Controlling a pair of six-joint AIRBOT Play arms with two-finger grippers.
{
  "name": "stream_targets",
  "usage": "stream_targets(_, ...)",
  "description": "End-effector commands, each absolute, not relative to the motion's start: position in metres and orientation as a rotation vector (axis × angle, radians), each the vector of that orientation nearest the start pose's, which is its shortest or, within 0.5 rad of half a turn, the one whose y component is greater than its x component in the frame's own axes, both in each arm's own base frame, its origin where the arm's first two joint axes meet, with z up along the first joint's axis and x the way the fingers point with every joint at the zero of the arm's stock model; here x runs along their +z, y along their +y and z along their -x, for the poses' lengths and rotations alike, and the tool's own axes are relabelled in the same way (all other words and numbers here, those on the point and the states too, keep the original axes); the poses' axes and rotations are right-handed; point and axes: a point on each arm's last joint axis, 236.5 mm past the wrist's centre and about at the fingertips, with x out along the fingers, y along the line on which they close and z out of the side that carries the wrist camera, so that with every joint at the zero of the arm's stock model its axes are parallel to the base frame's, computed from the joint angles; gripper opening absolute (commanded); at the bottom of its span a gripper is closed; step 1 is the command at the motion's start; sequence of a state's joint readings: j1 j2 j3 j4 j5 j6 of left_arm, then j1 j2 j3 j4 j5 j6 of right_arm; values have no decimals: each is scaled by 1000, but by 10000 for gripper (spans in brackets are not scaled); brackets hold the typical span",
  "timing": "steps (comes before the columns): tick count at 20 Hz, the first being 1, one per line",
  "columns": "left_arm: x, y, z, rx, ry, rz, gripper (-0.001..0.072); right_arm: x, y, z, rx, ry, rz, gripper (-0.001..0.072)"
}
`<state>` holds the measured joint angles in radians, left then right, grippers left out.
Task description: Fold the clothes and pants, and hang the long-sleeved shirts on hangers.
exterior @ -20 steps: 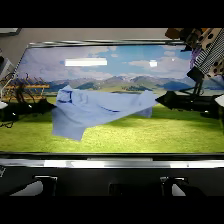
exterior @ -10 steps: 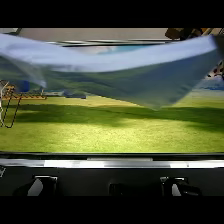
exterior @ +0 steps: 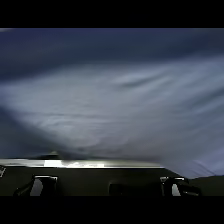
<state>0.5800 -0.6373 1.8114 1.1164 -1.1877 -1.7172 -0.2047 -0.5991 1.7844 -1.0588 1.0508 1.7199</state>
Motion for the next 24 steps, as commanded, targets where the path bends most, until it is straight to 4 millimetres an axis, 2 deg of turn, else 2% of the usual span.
stream_targets(1, 452, 9, -258, -7, 190, 291, 14, 461, 47, -253, 184, 201, -455, 29)
stream_targets(4, 349, 18, -338, -165, 522, 432, 14, 336, 43, -329, 176, 676, -484, 29)
stream_targets(7, 236, 20, -426, -219, 718, 503, 14, 214, 43, -396, 184, 970, -494, 29)
stream_targets(9, 138, 7, -474, -220, 891, 499, 14, 139, 56, -436, 182, 1072, -506, 29)
stream_targets(10, 96, -5, -491, -233, 959, 495, 14, 106, 59, -455, 160, 1098, -491, 29)
stream_targets(12, 23, -26, -516, -248, 1061, 508, 14, 49, 63, -493, 110, 1108, -481, 29)
stream_targets(13, -5, -33, -527, -248, 1095, 514, 14, 31, 64, -510, 87, 1090, -506, 30)
stream_targets(15, -38, -40, -546, -247, 1123, 518, 14, 6, 58, -534, 23, 1053, -603, 30)
stream_targets(16, -46, -39, -555, -239, 1123, 529, 14, 1, 54, -544, -5, 1025, -636, 30)
stream_targets(18, -53, -35, -574, -231, 1107, 539, 14, 3, 48, -560, -20, 952, -646, 30)
stream_targets(21, -38, -27, -590, -233, 1060, 530, 14, 11, 46, -565, -19, 927, -634, 30)
stream_targets(24, -12, -16, -575, -278, 1111, 519, 14, 19, 49, -551, -4, 1002, -591, 30)
